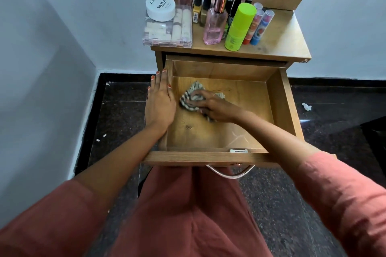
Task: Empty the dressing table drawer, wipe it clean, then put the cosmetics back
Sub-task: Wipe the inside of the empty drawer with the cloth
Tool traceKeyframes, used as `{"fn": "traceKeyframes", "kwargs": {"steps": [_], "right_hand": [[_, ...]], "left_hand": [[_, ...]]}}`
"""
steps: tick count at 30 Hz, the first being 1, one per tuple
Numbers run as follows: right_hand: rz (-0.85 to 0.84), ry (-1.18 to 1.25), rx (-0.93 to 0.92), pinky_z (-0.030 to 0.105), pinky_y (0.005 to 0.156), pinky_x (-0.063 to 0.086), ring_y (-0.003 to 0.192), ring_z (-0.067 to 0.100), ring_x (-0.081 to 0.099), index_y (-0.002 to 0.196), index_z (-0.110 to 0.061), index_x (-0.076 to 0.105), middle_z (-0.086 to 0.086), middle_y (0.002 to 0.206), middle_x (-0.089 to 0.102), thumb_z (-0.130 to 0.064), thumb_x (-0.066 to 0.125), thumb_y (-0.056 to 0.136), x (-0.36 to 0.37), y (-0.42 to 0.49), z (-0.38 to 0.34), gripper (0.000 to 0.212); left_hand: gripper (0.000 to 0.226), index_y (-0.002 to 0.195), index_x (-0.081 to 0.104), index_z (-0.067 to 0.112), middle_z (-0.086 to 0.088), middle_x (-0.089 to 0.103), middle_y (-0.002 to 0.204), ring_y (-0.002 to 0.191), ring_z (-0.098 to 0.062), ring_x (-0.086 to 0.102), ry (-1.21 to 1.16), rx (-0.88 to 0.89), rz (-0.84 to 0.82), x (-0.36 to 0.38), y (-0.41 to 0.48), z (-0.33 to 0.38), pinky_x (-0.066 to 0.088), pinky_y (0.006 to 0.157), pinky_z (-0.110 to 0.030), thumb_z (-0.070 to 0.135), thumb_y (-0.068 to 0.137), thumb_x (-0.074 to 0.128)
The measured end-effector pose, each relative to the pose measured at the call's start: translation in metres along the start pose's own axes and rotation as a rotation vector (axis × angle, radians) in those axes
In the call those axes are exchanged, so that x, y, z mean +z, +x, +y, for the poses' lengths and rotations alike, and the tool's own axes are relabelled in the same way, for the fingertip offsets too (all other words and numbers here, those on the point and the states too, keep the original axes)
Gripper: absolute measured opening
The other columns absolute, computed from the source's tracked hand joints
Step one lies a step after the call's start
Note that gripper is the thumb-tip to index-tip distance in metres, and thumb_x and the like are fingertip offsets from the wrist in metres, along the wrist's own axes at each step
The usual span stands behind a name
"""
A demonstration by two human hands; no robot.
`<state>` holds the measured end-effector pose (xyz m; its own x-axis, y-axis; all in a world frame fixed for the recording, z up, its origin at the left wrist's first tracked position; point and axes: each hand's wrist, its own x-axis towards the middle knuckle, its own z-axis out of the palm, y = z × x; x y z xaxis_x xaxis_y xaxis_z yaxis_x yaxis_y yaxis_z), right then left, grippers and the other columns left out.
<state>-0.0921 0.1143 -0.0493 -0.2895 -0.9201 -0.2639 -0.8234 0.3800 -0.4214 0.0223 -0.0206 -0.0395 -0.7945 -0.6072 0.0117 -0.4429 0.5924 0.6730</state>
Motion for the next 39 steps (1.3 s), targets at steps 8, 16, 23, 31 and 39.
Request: {"fn": "traceKeyframes", "kwargs": {"steps": [8, 16, 23, 31, 39], "right_hand": [[0.125, -0.064, 0.159, 0.038, 0.116, 0.01, 0.142, 0.033, 0.007, 0.143, -0.015, 0.029, 0.008, 0.155, 0.013, -0.017, 0.04, 0.097, 0.004, 0.053, -0.014, 0.047], [0.01, 0.008, -0.06, 0.041, 0.116, 0.01, 0.14, 0.03, 0.016, 0.12, -0.01, 0.06, 0.013, 0.148, 0.027, -0.004, 0.05, 0.088, 0.007, 0.025, -0.02, 0.035], [-0.211, 0.046, -0.291, 0.024, 0.103, 0.017, 0.126, 0.029, 0.032, 0.117, -0.008, 0.063, 0.017, 0.136, 0.041, 0.011, 0.049, 0.079, 0.022, -0.009, -0.046, 0.044], [-0.259, -0.081, -0.322, 0.038, 0.101, 0.03, 0.12, 0.031, 0.036, 0.116, -0.017, 0.065, 0.011, 0.14, 0.04, 0.01, 0.046, 0.079, 0.019, -0.013, -0.057, 0.049], [-0.27, -0.059, -0.258, 0.03, 0.111, 0.015, 0.136, 0.025, 0.027, 0.12, -0.015, 0.06, 0.008, 0.145, 0.038, 0.005, 0.048, 0.084, 0.012, -0.047, -0.025, 0.043]], "left_hand": [[0.047, 0.147, 0.017, 0.018, -0.003, 0.016, 0.156, 0.145, -0.016, 0.008, -0.041, -0.01, -0.016, -0.003, 0.0, 0.002, 0.023, 0.116, -0.043, 0.02, 0.1, 0.024], [0.047, 0.145, 0.021, 0.017, -0.007, 0.02, 0.154, 0.143, -0.024, 0.019, 0.0, -0.027, 0.002, -0.004, -0.001, 0.005, 0.034, 0.11, -0.045, 0.019, 0.099, 0.026], [0.047, 0.146, 0.019, 0.019, -0.005, 0.018, 0.155, 0.14, -0.025, 0.027, 0.023, -0.043, 0.002, -0.004, -0.003, 0.006, 0.041, 0.103, -0.048, 0.021, 0.099, 0.026], [0.047, 0.146, 0.019, 0.018, -0.005, 0.019, 0.155, 0.141, -0.024, 0.025, 0.047, -0.033, 0.01, -0.004, -0.003, 0.006, 0.039, 0.105, -0.048, 0.021, 0.1, 0.026], [0.047, 0.146, 0.019, 0.018, -0.005, 0.017, 0.155, 0.144, -0.021, 0.015, 0.045, -0.024, 0.009, -0.003, -0.002, 0.003, 0.036, 0.109, -0.046, 0.021, 0.1, 0.025]]}}
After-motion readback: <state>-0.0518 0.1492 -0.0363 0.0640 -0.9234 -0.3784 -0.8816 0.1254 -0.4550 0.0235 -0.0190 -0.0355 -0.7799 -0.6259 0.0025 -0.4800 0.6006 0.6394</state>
